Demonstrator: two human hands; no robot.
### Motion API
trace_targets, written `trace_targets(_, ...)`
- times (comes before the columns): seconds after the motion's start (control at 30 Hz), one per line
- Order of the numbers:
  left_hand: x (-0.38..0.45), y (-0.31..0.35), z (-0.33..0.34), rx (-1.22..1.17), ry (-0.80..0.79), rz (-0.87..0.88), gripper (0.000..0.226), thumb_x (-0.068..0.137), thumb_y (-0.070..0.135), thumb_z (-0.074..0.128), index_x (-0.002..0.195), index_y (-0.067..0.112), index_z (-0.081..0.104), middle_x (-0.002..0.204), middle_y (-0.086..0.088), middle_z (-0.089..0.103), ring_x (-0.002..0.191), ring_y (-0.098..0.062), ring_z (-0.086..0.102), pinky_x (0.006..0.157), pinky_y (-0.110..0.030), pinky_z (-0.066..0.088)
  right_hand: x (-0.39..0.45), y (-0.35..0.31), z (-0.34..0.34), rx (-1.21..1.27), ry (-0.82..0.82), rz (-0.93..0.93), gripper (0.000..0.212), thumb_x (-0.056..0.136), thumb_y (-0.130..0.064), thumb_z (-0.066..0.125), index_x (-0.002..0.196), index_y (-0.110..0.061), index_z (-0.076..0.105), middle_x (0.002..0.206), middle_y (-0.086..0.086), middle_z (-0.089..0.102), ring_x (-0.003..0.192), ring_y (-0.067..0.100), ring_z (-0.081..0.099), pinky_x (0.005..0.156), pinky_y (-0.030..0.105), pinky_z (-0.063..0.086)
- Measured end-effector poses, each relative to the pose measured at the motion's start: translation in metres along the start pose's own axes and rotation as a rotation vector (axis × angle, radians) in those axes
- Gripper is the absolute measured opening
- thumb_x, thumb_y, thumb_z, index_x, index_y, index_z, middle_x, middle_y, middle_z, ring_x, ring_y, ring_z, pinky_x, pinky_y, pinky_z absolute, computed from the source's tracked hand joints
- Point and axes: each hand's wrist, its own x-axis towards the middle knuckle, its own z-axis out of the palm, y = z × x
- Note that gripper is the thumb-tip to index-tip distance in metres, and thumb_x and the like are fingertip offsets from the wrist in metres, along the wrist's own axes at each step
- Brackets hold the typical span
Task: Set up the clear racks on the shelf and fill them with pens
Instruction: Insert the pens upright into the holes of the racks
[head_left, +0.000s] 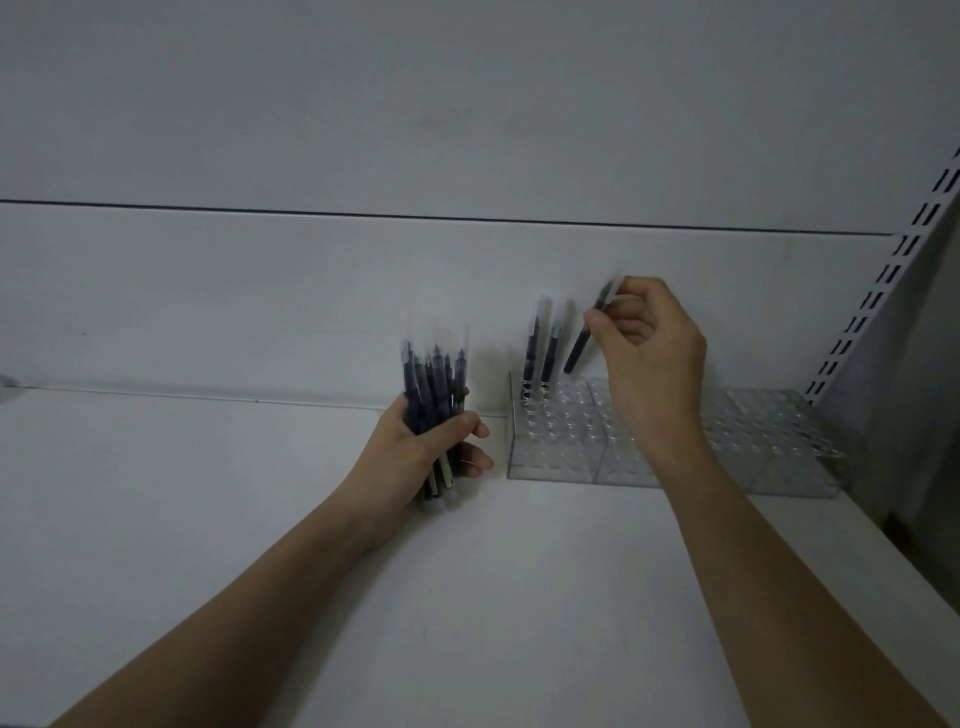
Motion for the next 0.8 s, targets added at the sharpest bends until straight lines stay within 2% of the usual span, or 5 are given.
trace_targets(0.27,0.0,-0.004,0.001,0.054,0.014,0.001,0.026,0.095,0.005,0.059,0.119,0.005,0.05,0.085,-0.009,0.068,0.064,-0.029,0.066,0.04,-0.024,0.045,0.001,-0.001,0.004,-0.104,-0.037,-0.028,0.018,0.09,-0.012,0.071,0.102,-0.022,0.062,0.082,-0.013,0.063,0.075,0.002,0.063,0.071,0.011,0.052)
trace_targets(0.47,0.008,-0.005,0.004,0.05,0.089,0.025,0.029,0.094,0.007,0.063,0.12,0.005,0.052,0.085,-0.008,0.071,0.067,-0.03,0.067,0.072,-0.044,0.054,-0.004,0.005,0.012,-0.303,-0.192,-0.027,0.012,0.091,-0.013,0.07,0.101,-0.013,0.063,0.083,-0.005,0.061,0.077,0.012,0.061,0.073,0.023,0.053)
trace_targets(0.57,0.02,0.004,0.012,0.094,0.08,0.084,0.024,0.093,0.006,0.063,0.114,0.005,0.052,0.085,-0.011,0.07,0.064,-0.031,0.067,0.068,-0.04,0.055,-0.002,0.003,0.01,-0.345,-0.184,-0.009,0.01,0.09,-0.015,0.071,0.093,-0.013,0.062,0.077,-0.008,0.059,0.073,0.011,0.06,0.068,0.019,0.05)
trace_targets(0.67,0.033,0.011,0.019,0.097,0.087,0.157,0.024,0.094,0.002,0.06,0.116,0.002,0.05,0.084,-0.009,0.069,0.061,-0.027,0.067,0.06,-0.031,0.056,0.0,0.0,0.009,-0.395,-0.209,-0.006,0.009,0.09,-0.015,0.071,0.089,-0.012,0.062,0.074,-0.01,0.057,0.073,0.014,0.061,0.071,0.026,0.053)
trace_targets(0.8,0.039,0.0,0.019,0.113,0.133,0.198,0.021,0.095,0.004,0.059,0.114,0.003,0.051,0.084,-0.008,0.068,0.06,-0.026,0.066,0.058,-0.034,0.053,0.001,-0.004,0.011,-0.486,-0.245,-0.045,0.01,0.093,-0.014,0.067,0.091,-0.006,0.061,0.083,0.004,0.065,0.08,0.022,0.061,0.075,0.034,0.053)
